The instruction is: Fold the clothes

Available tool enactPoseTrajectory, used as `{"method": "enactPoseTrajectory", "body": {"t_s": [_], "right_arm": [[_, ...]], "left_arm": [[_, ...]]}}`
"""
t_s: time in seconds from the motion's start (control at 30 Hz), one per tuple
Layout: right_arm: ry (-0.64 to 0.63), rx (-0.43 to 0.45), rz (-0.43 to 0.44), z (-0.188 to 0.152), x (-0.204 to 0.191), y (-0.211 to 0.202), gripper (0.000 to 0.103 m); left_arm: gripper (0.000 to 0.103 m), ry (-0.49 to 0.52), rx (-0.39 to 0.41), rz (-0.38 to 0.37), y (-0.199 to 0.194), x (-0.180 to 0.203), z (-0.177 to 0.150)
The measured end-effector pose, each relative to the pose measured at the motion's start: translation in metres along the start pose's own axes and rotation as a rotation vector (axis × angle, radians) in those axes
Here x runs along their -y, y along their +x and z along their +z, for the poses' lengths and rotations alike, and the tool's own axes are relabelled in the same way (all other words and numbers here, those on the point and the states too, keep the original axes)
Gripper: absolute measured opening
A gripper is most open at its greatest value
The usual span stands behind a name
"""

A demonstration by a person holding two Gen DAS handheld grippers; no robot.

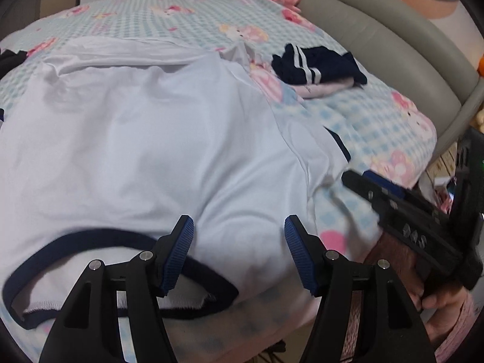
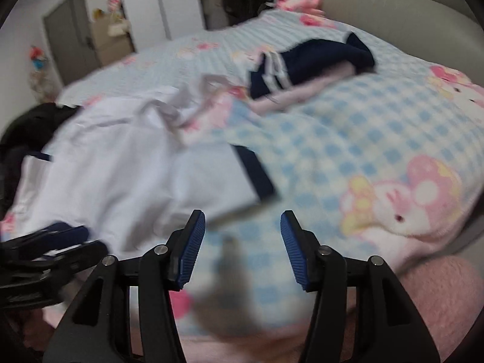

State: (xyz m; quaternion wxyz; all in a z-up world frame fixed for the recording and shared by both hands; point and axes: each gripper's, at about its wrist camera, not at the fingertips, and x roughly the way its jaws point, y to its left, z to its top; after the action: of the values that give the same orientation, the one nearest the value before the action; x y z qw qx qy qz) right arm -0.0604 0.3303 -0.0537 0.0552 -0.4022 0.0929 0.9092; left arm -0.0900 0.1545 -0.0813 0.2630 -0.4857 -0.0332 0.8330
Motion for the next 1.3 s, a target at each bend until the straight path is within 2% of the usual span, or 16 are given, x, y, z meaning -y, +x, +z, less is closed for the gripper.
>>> {"method": "enactPoseTrajectory", "body": {"t_s": [0.07, 0.1, 0.17, 0.23, 0.37, 0.47, 0.53, 0.63, 0.7, 0.77, 0.83, 0.93, 1.0, 1.1, 1.2, 1.3], "right_arm": [[-0.028, -0.032, 0.054, -0.001, -0.012, 0.007, 0.054], [-0.059, -0.071, 0.039, -0.004, -0.019, 0.015, 0.054], [-0.135, -0.135, -0.062, -0.01, -0.031, 0.03, 0.053], [-0.143, -0.152, -0.109, -0.011, -0.029, 0.033, 0.053], [-0.073, -0.096, -0.214, -0.004, -0.013, 0.019, 0.052], [0.024, 0.037, -0.106, 0.008, -0.001, -0.012, 0.053], [-0.001, 0.128, -0.066, 0.019, -0.01, -0.023, 0.055], [-0.082, 0.115, 0.018, 0.016, -0.041, -0.018, 0.058], [-0.159, 0.055, 0.022, 0.003, -0.063, -0.004, 0.058], [-0.233, -0.052, -0.014, -0.011, -0.08, 0.02, 0.057], [-0.233, -0.141, -0.046, -0.018, -0.079, 0.041, 0.057], [-0.12, -0.16, 0.0, -0.008, -0.058, 0.035, 0.057], [-0.105, -0.17, 0.002, -0.013, -0.051, 0.028, 0.058], [-0.099, -0.137, 0.002, -0.02, -0.049, 0.01, 0.058], [-0.072, 0.012, 0.104, -0.021, -0.054, -0.03, 0.058], [-0.128, 0.045, 0.103, -0.022, -0.065, -0.033, 0.06]], "left_arm": [[0.065, -0.003, -0.046, 0.015, 0.011, 0.0, 0.0], [0.065, 0.006, -0.061, 0.034, 0.015, 0.001, -0.002], [0.065, 0.027, -0.086, 0.064, 0.02, 0.004, -0.007], [0.065, 0.051, -0.093, 0.063, 0.015, 0.007, -0.01], [0.065, 0.015, -0.024, 0.019, -0.017, -0.006, -0.013], [0.065, -0.049, 0.07, 0.085, -0.043, -0.035, -0.008], [0.065, -0.098, 0.088, 0.165, -0.049, -0.058, -0.003], [0.065, -0.138, 0.051, 0.288, -0.046, -0.085, -0.004], [0.065, -0.147, 0.022, 0.3, -0.044, -0.095, -0.013], [0.065, -0.154, 0.018, 0.276, -0.049, -0.101, -0.028], [0.065, -0.157, 0.023, 0.246, -0.057, -0.105, -0.043], [0.065, -0.163, 0.019, 0.207, -0.065, -0.108, -0.06], [0.065, -0.166, 0.028, 0.179, -0.076, -0.111, -0.066], [0.065, -0.199, 0.094, 0.13, -0.097, -0.12, -0.065], [0.065, -0.238, 0.176, 0.119, -0.113, -0.134, -0.052], [0.065, -0.284, 0.163, 0.148, -0.11, -0.145, -0.049]]}}
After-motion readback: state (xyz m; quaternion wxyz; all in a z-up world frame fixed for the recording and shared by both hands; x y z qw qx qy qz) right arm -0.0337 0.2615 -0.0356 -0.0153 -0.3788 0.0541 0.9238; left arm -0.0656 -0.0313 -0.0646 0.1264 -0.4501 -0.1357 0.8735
